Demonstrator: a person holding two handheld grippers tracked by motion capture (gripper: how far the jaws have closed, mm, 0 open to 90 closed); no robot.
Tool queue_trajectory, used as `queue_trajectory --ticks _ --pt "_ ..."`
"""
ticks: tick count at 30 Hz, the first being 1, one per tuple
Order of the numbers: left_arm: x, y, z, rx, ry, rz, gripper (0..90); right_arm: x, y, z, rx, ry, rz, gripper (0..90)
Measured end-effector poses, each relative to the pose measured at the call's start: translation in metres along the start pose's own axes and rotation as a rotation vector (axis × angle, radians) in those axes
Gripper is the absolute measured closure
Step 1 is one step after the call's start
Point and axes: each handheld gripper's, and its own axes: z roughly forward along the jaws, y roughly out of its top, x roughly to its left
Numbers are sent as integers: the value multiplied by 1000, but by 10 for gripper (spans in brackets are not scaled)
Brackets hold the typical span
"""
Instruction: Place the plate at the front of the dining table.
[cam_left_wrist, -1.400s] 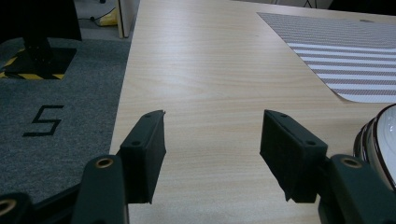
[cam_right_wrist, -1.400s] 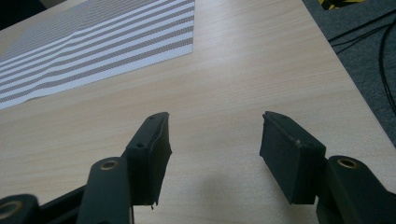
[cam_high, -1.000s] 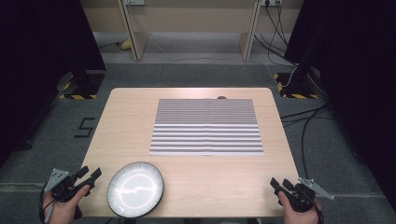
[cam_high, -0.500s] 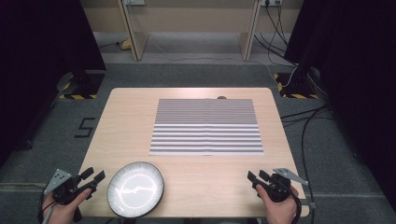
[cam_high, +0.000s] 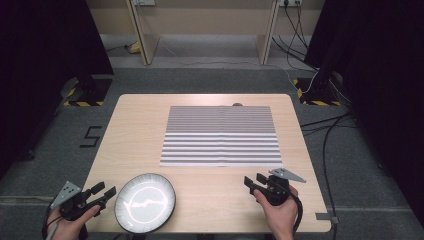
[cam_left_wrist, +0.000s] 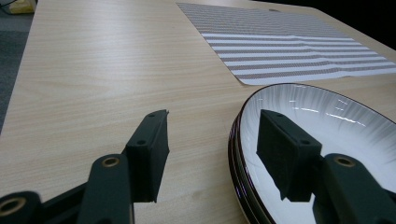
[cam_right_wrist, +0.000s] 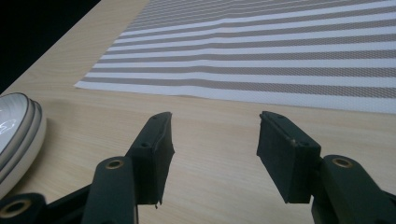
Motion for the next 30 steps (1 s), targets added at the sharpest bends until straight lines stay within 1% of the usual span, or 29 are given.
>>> queue_trajectory --ticks 1,2,3,5,8,9,10,11,12,16,17,18,19,20,21,22,23,24,25,26,27,28,30 --pt "0 0 0 0 0 0 433 0 0 0 0 0 0 455" --pt "0 0 0 -2 -1 -2 433 8 3 7 7 18 -10 456" --pt "1 0 -1 -3 0 -2 433 9 4 8 7 23 -13 457" --pt "1 0 -1 -1 1 -2 433 18 7 16 7 48 -12 458" --pt "2 0 -2 5 -1 -1 433 30 8 25 15 70 -28 459" --pt "2 0 -2 5 -1 -1 433 30 8 25 15 70 -28 459" --pt "2 0 -2 9 -4 0 433 39 8 32 24 88 -39 462" --pt "2 0 -2 9 -4 0 432 39 8 32 24 88 -39 462" --pt "2 0 -3 10 -7 2 433 46 8 36 32 102 -52 464" --pt "3 1 -3 22 -14 2 432 63 8 45 49 134 -64 475" --pt "3 1 -3 22 -14 2 432 63 8 45 49 134 -64 475" --pt "5 1 -3 25 -20 -5 432 72 7 50 53 148 -71 483" --pt "5 1 -3 25 -20 -5 433 72 7 50 53 148 -71 483" --pt "5 2 -3 29 -22 -8 432 81 5 53 61 161 -77 491" --pt "5 2 -3 29 -22 -8 432 81 5 53 61 161 -77 491" --pt "5 2 -4 30 -26 -8 433 89 3 57 70 174 -89 494" --pt "5 2 -4 31 -28 -9 433 92 2 59 78 179 -92 496" --pt "4 1 -4 33 -34 0 433 97 1 61 91 187 -96 497" --pt "4 1 -4 33 -34 0 433 97 1 61 91 187 -96 497" --pt "2 1 -5 33 -34 17 432 104 -1 64 104 200 -105 498" --pt "2 2 -5 35 -34 21 432 106 -1 65 107 204 -109 499" --pt "2 3 -6 37 -32 26 433 110 -1 66 113 211 -108 505" --pt "2 7 -6 35 -39 38 432 118 -2 68 122 226 -121 510"
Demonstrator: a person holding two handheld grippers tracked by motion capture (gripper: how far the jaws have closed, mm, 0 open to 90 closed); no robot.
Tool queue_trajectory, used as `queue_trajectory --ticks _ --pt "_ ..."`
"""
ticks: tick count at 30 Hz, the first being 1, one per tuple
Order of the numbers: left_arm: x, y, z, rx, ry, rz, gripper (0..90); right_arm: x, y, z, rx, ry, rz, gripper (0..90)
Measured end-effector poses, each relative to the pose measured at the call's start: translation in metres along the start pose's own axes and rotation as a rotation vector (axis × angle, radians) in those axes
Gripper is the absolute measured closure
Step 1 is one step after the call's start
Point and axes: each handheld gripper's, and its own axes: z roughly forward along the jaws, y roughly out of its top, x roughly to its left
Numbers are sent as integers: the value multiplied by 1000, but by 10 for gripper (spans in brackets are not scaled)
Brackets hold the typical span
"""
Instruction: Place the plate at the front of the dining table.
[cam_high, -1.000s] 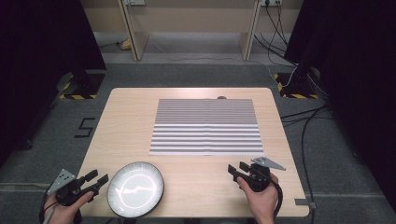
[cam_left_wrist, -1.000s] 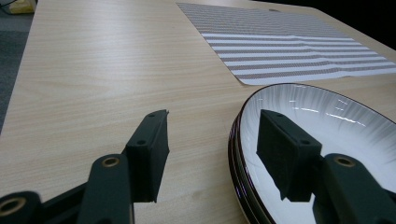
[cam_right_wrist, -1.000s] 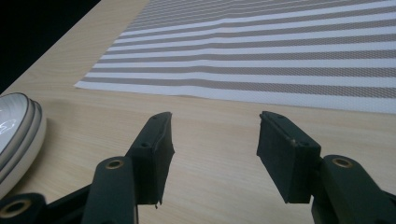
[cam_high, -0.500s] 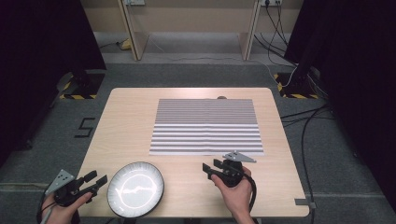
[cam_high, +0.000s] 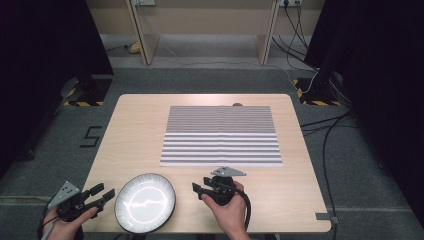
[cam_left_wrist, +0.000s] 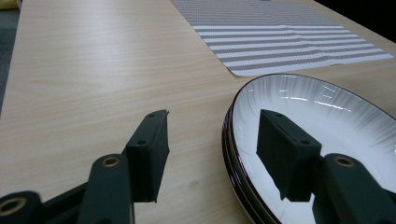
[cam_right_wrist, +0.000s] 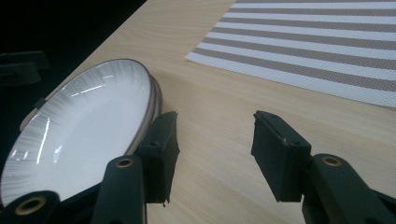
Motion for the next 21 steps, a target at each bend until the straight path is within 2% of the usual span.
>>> queue_trajectory --ticks 1,2,3,4,5,7,11,12,14,15,17,21 --pt "0 0 0 0 0 0 433 0 0 0 0 0 0 510" --pt "1 4 0 -2 -14 2 433 9 2 4 8 11 -11 529" --pt "1 4 0 -2 -14 2 433 9 2 4 8 11 -11 529" --pt "2 8 0 6 -20 14 433 16 4 7 7 29 -18 542" --pt "2 9 0 15 -26 23 432 18 4 8 10 33 -20 551" --pt "3 12 1 35 -51 26 432 27 5 13 18 51 -24 572" --pt "4 13 4 66 -66 35 423 36 7 20 29 70 -32 595" --pt "5 13 5 75 -75 33 421 42 8 26 44 72 -40 615" --pt "5 12 7 95 -95 31 420 43 8 28 50 71 -45 621" --pt "4 12 7 104 -105 33 418 46 7 32 69 75 -41 642" --pt "4 12 7 110 -109 36 415 48 7 35 79 72 -45 661" --pt "4 8 10 154 -120 41 412 50 5 38 104 71 -47 686"
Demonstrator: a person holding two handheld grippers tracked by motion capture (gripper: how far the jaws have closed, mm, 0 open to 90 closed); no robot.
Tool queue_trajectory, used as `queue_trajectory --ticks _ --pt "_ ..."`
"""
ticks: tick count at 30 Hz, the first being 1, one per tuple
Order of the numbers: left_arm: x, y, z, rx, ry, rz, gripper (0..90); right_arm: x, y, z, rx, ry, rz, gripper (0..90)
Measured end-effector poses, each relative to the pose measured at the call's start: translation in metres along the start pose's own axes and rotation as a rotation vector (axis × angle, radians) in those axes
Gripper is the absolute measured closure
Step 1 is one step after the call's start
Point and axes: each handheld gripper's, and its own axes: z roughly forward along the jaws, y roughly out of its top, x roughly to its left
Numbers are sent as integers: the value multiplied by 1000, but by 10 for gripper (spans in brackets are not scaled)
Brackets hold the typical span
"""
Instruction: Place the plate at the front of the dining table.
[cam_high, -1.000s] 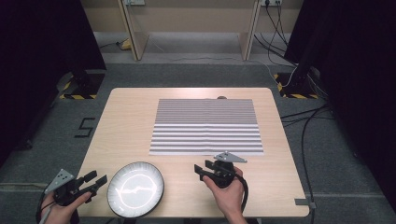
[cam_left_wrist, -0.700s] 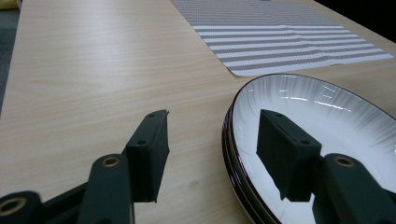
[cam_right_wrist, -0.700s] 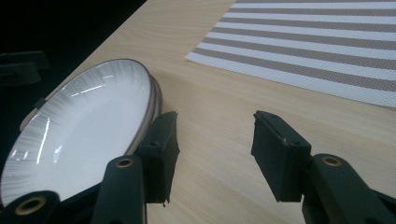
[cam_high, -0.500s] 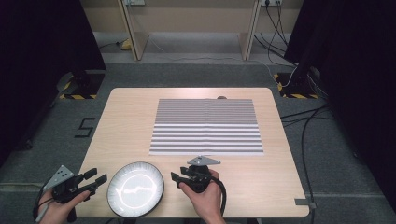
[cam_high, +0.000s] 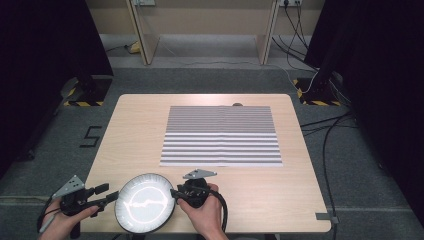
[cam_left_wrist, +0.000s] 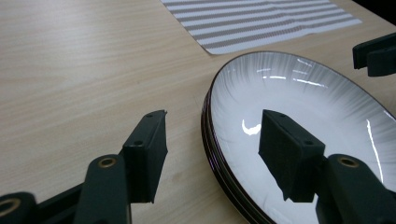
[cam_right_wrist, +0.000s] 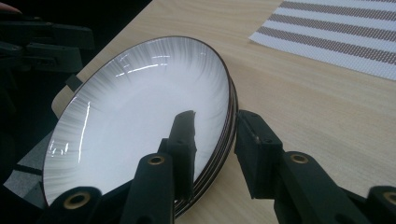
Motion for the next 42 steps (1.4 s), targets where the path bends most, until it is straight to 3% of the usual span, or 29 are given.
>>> queue_trajectory --ticks 4,14,20,32,37,42 --pt "-2 -2 3 20 -26 -5 407 2 -4 2 12 -17 -24 696" --pt "-3 -1 0 53 -25 -19 372 4 -8 9 57 -25 4 697" --pt "-2 -3 4 94 -33 -26 417 6 -8 14 108 -18 44 741" --pt "-7 -4 11 144 -60 -23 545 6 -2 10 129 -29 66 799" --pt "-10 -4 13 154 -54 7 602 6 1 10 131 -30 73 820" --pt "-8 -5 14 171 -41 2 658 6 3 9 136 -36 90 841"
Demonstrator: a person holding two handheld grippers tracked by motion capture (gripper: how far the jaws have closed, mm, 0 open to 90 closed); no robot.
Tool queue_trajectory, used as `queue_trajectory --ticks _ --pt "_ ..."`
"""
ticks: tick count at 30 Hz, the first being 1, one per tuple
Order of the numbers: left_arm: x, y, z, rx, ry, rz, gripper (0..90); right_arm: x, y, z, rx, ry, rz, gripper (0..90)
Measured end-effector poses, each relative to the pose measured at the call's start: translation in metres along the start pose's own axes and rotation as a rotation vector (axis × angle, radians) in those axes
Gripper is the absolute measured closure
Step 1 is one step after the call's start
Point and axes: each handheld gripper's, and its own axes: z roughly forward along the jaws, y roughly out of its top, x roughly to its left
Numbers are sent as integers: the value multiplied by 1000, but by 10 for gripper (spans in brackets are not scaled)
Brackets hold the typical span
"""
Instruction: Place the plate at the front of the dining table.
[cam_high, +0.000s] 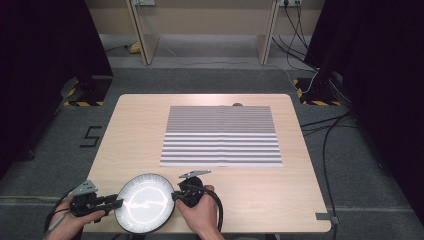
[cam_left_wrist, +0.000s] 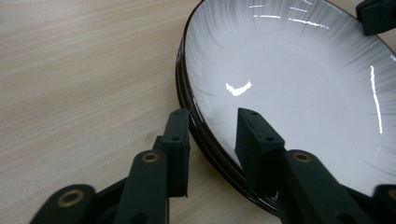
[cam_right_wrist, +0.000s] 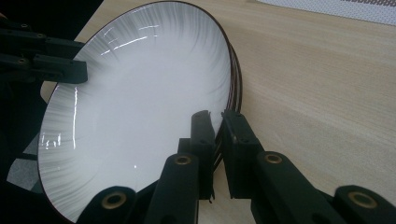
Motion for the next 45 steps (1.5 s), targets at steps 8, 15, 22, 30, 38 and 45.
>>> queue_trajectory --ticks 8,15,22,30,38,45 --pt "0 3 -1 14 5 -8 682 3 5 0 15 -22 0 860" --pt "-1 5 -2 11 13 -14 708 4 6 3 12 -20 18 858" --pt "2 6 1 -12 18 -43 736 3 9 11 0 -28 45 857" --pt "2 9 1 3 20 -46 747 0 18 12 18 -17 39 869" --pt "4 9 -7 -5 27 -38 693 8 20 -5 43 -11 6 866" --pt "5 2 -10 5 -19 -70 684 9 9 -5 64 -10 30 842"
